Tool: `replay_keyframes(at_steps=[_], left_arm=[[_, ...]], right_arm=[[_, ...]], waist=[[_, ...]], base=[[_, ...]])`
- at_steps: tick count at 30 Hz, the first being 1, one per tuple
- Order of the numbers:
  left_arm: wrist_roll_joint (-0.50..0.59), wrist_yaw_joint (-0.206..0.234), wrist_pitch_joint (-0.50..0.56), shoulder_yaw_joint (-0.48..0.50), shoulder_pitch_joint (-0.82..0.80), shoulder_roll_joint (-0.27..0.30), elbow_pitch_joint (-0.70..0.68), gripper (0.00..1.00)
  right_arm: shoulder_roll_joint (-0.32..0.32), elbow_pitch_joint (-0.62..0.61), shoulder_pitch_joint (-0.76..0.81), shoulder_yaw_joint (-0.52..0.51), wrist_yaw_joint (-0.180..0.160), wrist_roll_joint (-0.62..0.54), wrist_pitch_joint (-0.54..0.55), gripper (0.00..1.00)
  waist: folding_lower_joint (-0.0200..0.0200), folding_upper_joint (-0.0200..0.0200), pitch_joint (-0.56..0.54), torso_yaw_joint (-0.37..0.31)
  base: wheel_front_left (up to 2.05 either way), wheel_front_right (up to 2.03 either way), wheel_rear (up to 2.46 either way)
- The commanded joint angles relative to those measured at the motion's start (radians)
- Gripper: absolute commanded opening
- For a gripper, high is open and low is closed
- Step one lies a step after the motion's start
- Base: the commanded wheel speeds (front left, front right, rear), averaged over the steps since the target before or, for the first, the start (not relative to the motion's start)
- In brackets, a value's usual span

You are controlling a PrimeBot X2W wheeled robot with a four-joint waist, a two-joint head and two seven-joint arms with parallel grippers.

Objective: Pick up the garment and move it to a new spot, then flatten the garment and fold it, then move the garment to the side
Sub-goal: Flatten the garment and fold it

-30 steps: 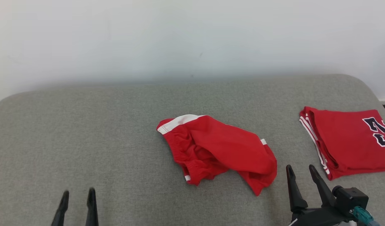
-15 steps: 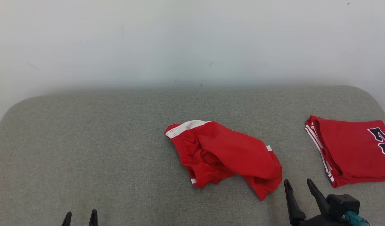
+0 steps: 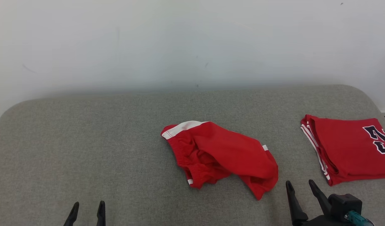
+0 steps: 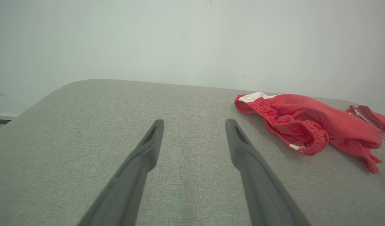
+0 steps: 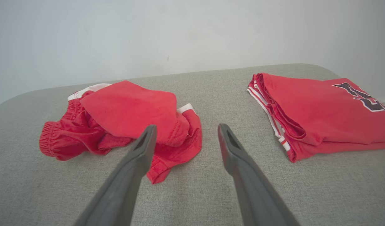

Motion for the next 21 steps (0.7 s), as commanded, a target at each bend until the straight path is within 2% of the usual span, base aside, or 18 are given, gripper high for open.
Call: replay_keyframes(at_steps=[1,21], left_arm=[[-0.008,0.001,0.004,-0.001,-0.005,0.001,-0.008,1.00],[-0.016,0.026,0.031,-0.022,0.016,-0.001,-0.046,1.00]], right_arm=[[0.000,-0.005,0.013,-0.002,-0.002,0.006,0.004,1.00],[0.000,-0.007,0.003,0.004,-0.002,0.032,0.007,1.00]], waist=[[0.0000,0.0001,0.003,-0.002],[0.0000,0.0001,0.020,-0.013]], base=[[0.00,0.00,0.00],[0.00,0.00,0.00]])
